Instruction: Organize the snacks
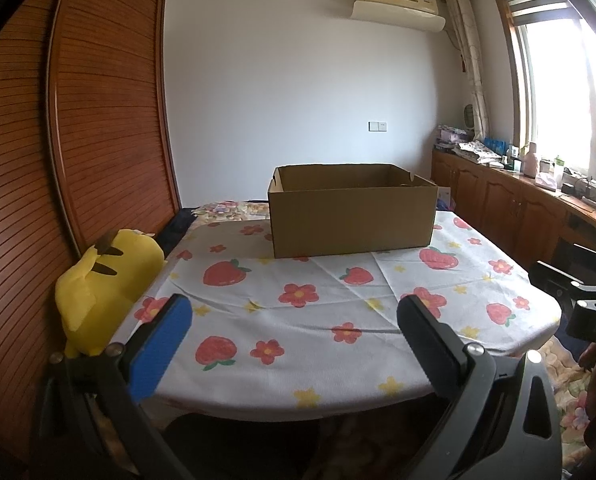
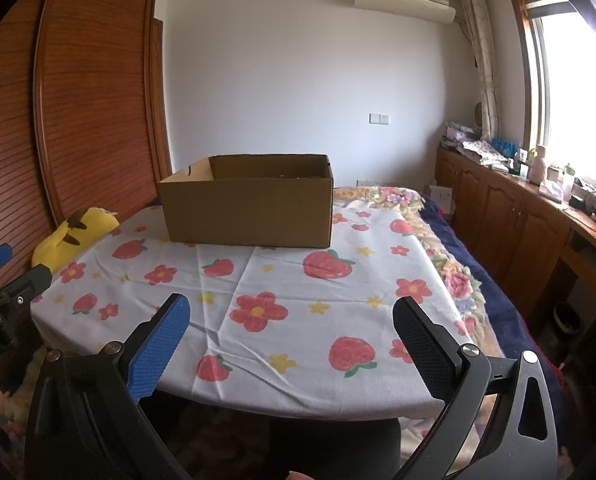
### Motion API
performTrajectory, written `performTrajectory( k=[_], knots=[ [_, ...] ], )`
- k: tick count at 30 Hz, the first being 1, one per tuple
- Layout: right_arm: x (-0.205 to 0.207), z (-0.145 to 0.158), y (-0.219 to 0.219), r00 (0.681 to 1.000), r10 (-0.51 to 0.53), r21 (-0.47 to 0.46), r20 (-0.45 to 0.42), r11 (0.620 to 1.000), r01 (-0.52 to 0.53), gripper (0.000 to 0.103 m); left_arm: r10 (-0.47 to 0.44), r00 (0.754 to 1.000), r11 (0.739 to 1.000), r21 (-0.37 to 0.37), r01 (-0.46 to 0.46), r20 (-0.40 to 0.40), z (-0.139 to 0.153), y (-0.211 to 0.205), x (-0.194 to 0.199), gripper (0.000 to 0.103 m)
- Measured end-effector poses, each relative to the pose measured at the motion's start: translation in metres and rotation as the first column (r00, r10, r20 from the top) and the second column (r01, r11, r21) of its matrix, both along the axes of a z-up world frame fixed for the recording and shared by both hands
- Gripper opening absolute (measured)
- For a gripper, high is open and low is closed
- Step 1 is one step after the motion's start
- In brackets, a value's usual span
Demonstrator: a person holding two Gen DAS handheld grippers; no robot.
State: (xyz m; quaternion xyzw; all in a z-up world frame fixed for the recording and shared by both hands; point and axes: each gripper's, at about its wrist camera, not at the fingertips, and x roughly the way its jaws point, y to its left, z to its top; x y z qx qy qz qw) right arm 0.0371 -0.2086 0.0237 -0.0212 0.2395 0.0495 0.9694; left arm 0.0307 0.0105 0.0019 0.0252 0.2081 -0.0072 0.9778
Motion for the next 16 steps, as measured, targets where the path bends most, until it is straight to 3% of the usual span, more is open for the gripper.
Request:
performTrajectory(
  k=[16],
  knots=[
    [0.0010,0.0018,0.0013,1.000,0.001,0.001,0.005,1.000,-0.001,0.103,0.003,1.000,1.000,-0.002,-0.003,0.004,0.0011,0.0026,-0.0002,0.103]
  ],
)
